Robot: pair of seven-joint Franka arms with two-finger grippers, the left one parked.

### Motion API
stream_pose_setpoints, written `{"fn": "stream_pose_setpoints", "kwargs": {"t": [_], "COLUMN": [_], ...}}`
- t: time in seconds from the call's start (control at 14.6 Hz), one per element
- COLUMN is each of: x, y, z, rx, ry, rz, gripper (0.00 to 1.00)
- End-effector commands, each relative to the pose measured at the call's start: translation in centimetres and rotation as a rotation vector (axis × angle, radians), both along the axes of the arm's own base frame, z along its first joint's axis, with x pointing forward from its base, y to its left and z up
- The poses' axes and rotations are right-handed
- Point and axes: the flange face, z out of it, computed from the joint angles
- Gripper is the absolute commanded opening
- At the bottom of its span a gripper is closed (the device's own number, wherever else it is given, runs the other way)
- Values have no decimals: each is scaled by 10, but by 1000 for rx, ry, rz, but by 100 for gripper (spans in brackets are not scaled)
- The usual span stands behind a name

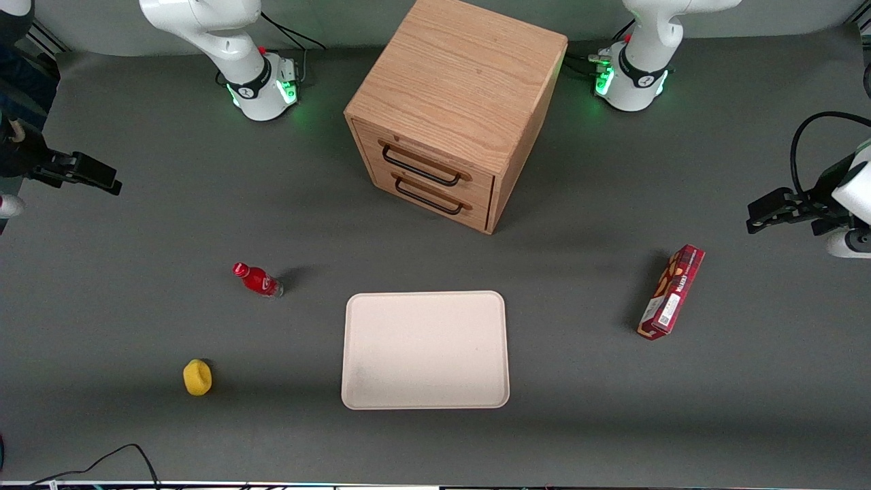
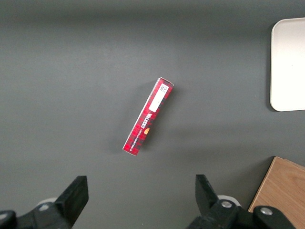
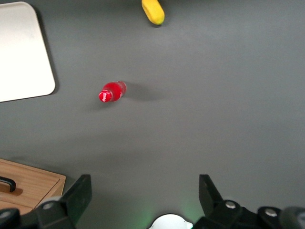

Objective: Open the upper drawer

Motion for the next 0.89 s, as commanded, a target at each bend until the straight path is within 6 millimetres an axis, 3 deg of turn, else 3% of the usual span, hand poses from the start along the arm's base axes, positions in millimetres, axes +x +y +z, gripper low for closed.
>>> {"fn": "stream_pose_setpoints", "kwargs": {"t": [0.0, 0.34, 0.62, 0.82], "x": [-1, -31, -41, -30], "y": [29, 152, 248, 314], "z": [12, 51, 26, -34], "rx": [9, 266, 395, 468], "ry": [-10, -44, -5, 60], "rz": [52, 295, 553, 706], "gripper": [100, 100, 100, 100]}}
